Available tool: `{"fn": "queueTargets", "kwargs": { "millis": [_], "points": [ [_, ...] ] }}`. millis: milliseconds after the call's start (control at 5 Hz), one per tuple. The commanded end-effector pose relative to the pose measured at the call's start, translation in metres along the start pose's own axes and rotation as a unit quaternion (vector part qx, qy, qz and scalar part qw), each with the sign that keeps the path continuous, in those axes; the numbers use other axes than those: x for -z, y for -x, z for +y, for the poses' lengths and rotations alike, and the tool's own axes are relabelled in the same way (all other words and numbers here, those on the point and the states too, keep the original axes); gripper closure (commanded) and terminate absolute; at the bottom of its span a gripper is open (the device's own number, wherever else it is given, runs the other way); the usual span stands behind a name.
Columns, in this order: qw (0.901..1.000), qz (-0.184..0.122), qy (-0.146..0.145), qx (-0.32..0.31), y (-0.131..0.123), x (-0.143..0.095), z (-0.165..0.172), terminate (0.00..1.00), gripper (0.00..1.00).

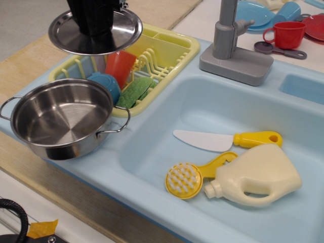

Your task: Take lid off pot or pan

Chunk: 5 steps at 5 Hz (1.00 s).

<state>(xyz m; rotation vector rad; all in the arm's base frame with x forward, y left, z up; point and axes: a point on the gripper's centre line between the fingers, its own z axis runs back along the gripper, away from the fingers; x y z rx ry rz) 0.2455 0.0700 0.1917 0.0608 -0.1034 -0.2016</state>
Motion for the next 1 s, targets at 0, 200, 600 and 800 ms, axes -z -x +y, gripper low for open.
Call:
{"fn": "queueTargets", "kwargs": {
  "millis": [0,200,600,800],
  "points": [
    [0.9987,-0.034,0.015,0.034,-0.027,0.016,0.004,0.00,1.00],
    [0.9981,-0.020,0.036,0.046,-0.033,0.034,0.005,0.00,1.00],
    [0.9973,-0.021,0.044,0.056,-0.034,0.042,0.004,0.00,0.00],
    [0.9965,-0.015,0.050,0.065,-0.027,0.042,0.008,1.00,0.00]
  ]
}}
